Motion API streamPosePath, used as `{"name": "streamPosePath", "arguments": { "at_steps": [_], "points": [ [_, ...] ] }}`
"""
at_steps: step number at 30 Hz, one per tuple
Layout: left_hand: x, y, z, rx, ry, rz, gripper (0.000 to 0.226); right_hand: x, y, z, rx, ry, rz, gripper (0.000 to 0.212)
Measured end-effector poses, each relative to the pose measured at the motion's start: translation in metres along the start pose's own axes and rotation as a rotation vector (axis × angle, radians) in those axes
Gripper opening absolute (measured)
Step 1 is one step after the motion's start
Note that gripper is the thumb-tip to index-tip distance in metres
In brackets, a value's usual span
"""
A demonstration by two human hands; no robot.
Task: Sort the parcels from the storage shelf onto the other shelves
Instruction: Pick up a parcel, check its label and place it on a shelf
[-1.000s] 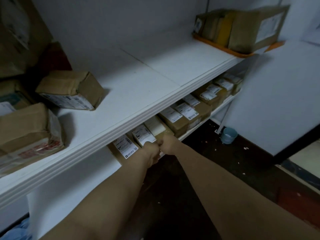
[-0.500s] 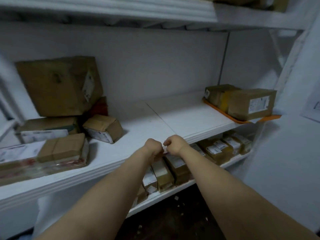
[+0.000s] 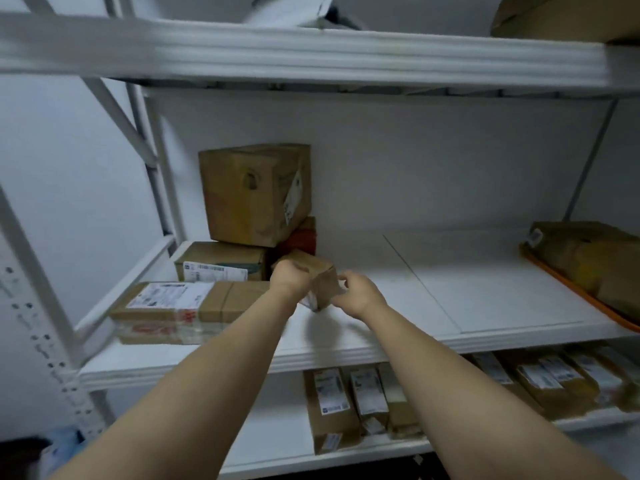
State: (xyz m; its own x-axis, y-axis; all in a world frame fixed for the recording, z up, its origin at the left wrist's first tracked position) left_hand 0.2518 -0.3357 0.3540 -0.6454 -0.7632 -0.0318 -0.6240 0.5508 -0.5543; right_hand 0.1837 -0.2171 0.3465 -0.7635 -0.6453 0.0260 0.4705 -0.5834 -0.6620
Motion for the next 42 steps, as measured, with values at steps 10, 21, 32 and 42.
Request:
{"name": "streamPosePath", "arguments": {
  "at_steps": [10, 21, 32, 42],
  "points": [
    [0.066, -0.037, 0.007, 0.042, -0.003, -0.046, 0.027, 0.081, 0.041, 0.016, -0.14, 0.06, -0.052, 0.113],
    [0.077, -0.026, 0.009, -0.039, -0.038, -0.079, 0.02, 0.084, 0.023, -0.016, 0.472, 0.266, -0.128, 0.062],
    [0.029, 0.048, -0.026, -0.477, -0.127, 0.47, 0.051, 0.023, -0.039, -0.064, 1.262, 0.302, -0.155, 0.018],
    [-0.004, 0.084, -0.034, -0.452, 0.181, 0.622, 0.033, -0.013, -0.07, -0.09, 0.887, 0.103, -0.085, 0.074]
  ]
}}
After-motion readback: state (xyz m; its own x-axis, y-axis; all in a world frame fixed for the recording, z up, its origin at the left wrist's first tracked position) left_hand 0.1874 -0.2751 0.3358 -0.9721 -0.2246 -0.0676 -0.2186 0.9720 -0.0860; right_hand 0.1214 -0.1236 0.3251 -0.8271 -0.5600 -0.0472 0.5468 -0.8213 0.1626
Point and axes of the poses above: each hand's wrist, its own x-axis towards the middle knuckle, its own y-axis out of the palm, z = x × y, the point moved 2 cm from there along x, towards the middle knuckle, and after that the axes turned 10 degrees about x, right-handed, at the moved point
